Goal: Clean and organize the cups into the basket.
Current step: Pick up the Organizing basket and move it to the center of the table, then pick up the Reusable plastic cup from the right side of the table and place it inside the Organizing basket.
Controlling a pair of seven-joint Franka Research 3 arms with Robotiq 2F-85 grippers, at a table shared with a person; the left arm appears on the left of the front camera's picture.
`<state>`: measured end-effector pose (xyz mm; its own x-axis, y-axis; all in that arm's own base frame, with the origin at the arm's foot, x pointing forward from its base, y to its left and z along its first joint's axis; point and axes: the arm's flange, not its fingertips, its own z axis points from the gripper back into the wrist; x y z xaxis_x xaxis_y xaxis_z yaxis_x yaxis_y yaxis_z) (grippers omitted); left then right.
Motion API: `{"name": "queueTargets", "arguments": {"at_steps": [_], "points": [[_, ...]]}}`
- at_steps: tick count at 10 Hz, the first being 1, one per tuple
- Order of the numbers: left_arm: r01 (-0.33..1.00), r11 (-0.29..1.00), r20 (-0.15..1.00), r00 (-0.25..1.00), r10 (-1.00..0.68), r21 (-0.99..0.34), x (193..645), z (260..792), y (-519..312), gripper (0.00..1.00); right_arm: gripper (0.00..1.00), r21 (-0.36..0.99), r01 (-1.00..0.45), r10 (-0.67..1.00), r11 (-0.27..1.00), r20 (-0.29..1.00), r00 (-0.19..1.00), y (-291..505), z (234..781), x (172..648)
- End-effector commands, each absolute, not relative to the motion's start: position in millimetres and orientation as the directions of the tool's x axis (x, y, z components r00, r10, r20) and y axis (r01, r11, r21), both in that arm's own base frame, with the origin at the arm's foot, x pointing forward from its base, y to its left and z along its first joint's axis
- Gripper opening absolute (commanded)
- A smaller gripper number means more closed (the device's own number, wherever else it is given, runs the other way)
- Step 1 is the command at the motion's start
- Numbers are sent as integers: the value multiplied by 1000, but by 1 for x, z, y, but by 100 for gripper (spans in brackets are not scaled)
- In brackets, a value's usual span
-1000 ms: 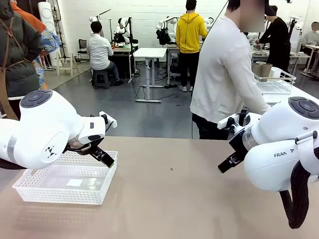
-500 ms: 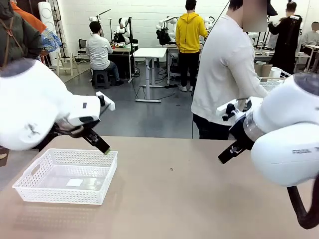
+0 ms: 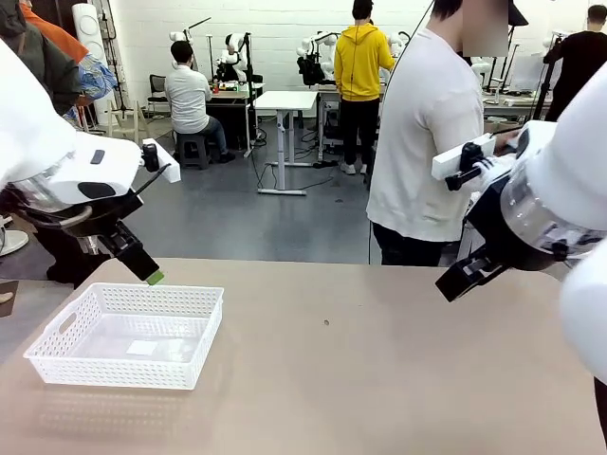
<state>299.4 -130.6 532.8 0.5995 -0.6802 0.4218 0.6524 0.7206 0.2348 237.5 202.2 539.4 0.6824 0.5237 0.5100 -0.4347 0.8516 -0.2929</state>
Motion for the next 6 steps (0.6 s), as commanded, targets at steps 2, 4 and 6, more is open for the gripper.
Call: {"name": "queueTargets", "arguments": {"at_steps": [2,4,6], "points": [[649,726,431,602,-672,227,313,521,-136,100,100,-264,-467,534,844,492,687,200,518,274],[690,723,522,625,-581,-22,312,533,-125,100,100,62,-562,420,825,597,683,174,547,255],[598,414,546,800,-249,-686,331,546,-77,100,100,601,-599,124,529,643,756,97,545,268]]}}
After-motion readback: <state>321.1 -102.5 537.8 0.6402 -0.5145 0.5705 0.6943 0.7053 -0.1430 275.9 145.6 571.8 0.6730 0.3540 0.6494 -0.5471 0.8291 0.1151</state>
